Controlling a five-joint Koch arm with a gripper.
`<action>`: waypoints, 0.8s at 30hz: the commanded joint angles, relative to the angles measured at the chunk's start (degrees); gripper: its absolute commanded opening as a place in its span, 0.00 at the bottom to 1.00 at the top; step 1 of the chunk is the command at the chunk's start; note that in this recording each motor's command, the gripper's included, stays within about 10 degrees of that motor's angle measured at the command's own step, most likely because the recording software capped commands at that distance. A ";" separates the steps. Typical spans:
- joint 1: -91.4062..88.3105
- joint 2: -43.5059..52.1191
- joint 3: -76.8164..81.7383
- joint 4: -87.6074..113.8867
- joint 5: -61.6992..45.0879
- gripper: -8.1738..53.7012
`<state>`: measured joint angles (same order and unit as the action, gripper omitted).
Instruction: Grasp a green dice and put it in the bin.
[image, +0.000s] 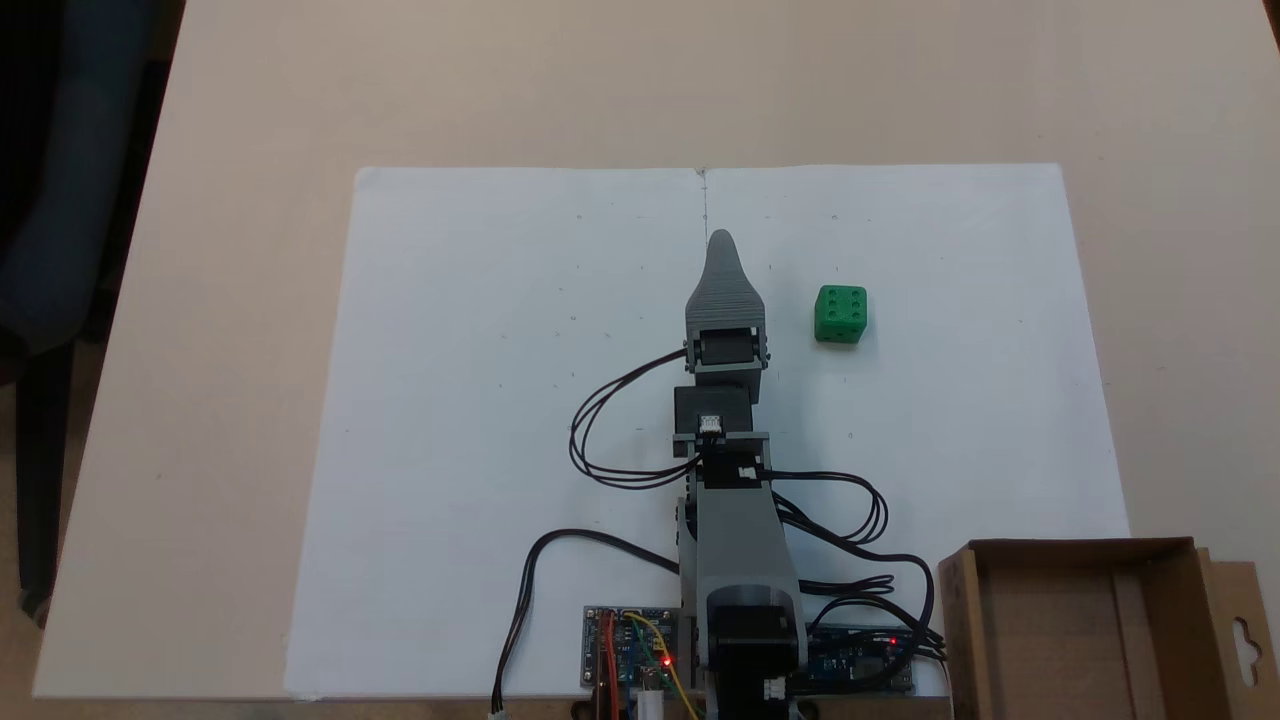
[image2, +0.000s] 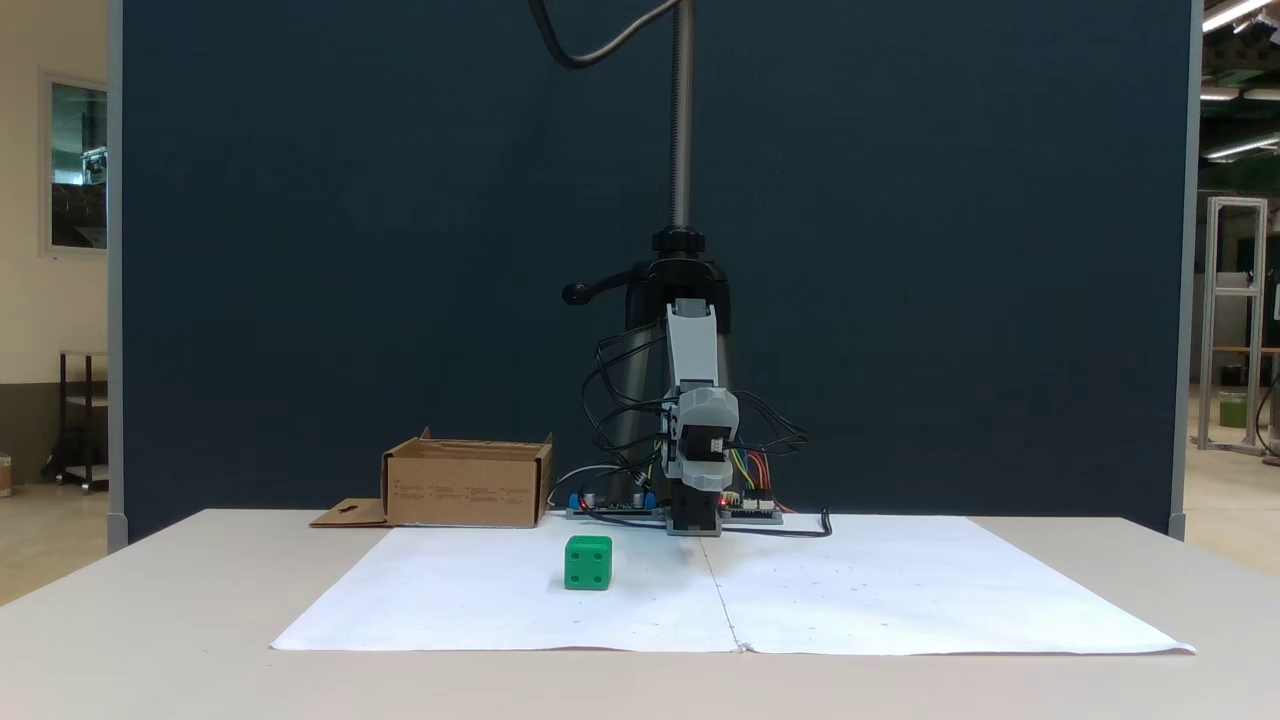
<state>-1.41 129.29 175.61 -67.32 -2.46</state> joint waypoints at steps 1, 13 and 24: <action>-1.05 6.24 3.69 -1.49 -3.69 0.81; -0.53 6.24 3.25 -1.41 -3.78 0.81; 1.49 6.24 -10.11 19.84 -3.60 0.81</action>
<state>-0.26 129.29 170.60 -52.12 -2.46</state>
